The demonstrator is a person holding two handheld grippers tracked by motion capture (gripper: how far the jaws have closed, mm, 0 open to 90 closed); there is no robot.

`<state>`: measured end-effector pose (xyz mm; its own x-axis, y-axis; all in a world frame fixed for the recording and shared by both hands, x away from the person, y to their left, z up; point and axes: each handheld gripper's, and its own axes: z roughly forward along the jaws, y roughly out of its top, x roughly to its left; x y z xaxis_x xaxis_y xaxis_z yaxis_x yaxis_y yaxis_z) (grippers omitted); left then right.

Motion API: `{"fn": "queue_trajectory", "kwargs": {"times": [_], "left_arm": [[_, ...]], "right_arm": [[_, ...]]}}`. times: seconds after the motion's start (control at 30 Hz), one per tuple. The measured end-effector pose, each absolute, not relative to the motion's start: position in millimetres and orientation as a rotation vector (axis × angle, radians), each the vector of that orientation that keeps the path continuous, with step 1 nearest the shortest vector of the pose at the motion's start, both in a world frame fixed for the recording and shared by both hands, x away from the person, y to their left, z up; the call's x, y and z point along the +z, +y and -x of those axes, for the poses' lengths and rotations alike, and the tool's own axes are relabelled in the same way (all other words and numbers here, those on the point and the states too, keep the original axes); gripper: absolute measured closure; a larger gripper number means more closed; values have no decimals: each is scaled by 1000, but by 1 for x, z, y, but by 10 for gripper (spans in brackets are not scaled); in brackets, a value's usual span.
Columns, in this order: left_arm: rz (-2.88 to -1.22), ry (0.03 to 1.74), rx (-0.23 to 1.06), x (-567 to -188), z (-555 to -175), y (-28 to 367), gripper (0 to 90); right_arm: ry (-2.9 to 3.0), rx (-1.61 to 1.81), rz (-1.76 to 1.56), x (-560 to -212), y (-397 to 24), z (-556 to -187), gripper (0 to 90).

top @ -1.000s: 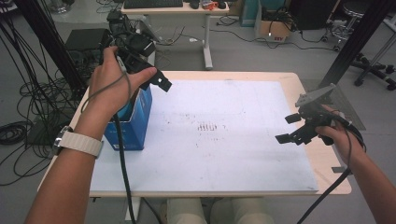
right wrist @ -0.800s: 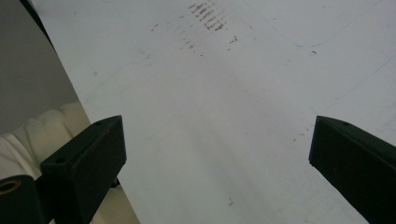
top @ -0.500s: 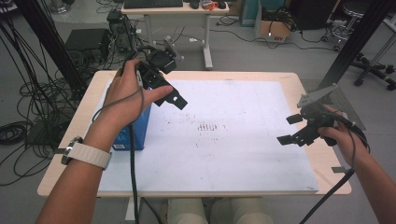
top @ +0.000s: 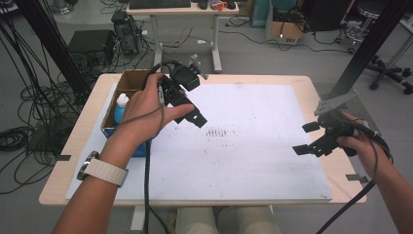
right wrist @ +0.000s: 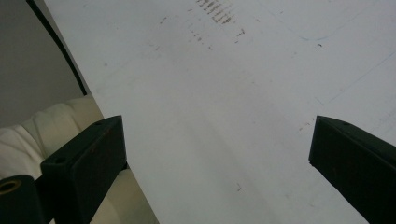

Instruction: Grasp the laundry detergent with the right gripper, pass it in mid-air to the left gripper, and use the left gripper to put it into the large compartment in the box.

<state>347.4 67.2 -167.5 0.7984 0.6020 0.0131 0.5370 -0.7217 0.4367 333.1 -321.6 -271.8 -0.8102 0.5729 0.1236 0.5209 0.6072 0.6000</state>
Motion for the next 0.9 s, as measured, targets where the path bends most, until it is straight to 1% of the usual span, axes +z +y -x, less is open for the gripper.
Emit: {"fn": "queue_trajectory", "kwargs": {"times": [0.13,0.9], "left_arm": [[-2566,868,250,-168,-347,65,96],[-2570,890,235,-174,-345,64,97]], "right_arm": [[2745,980,-933,-272,-323,-332,42],[2759,1001,-913,-275,-319,-331,41]]}}
